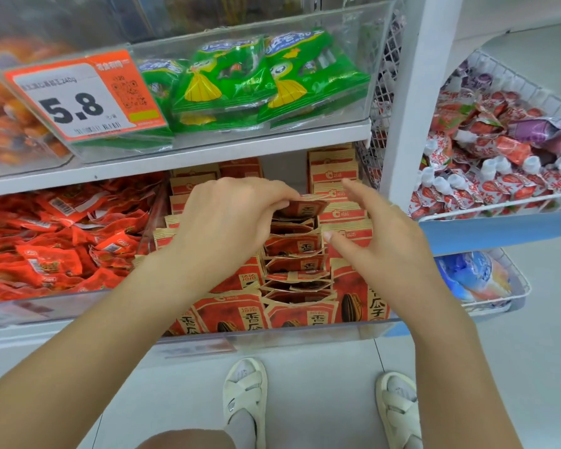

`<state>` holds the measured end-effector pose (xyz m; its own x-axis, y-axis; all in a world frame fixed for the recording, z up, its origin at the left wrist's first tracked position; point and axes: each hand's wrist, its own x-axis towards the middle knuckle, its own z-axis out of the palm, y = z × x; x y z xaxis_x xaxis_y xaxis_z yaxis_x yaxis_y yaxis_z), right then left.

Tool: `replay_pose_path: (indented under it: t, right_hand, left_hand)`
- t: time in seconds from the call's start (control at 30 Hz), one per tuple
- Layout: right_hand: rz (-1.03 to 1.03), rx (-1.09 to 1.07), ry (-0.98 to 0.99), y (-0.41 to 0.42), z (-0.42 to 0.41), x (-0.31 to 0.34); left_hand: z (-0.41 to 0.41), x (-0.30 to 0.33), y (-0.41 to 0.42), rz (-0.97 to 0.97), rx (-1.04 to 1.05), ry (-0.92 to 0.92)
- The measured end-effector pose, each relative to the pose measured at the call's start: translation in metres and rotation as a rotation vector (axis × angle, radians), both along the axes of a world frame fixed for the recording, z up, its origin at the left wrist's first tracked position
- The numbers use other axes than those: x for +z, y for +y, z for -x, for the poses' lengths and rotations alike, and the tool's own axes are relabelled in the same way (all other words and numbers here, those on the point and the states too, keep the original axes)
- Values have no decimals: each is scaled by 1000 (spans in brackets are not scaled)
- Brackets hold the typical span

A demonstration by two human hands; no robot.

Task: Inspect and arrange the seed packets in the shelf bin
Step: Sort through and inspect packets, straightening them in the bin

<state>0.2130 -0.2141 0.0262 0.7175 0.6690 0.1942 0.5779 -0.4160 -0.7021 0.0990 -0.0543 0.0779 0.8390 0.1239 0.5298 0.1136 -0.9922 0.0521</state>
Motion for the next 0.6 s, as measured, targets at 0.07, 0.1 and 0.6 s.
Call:
replay_pose_path:
  t: [0.07,0.1,0.6]
  right_hand:
    - [-113,-3,36,5,5,3]
    - [-165,-8,48,7,7,3]
    - [-888,-119,454,-18,18,29]
  left_hand:
    - [7,7,-9,-51,-46,-103]
    - [9,11,-14,-74,-62,-140]
    - [12,26,-36,1078,-87,-127]
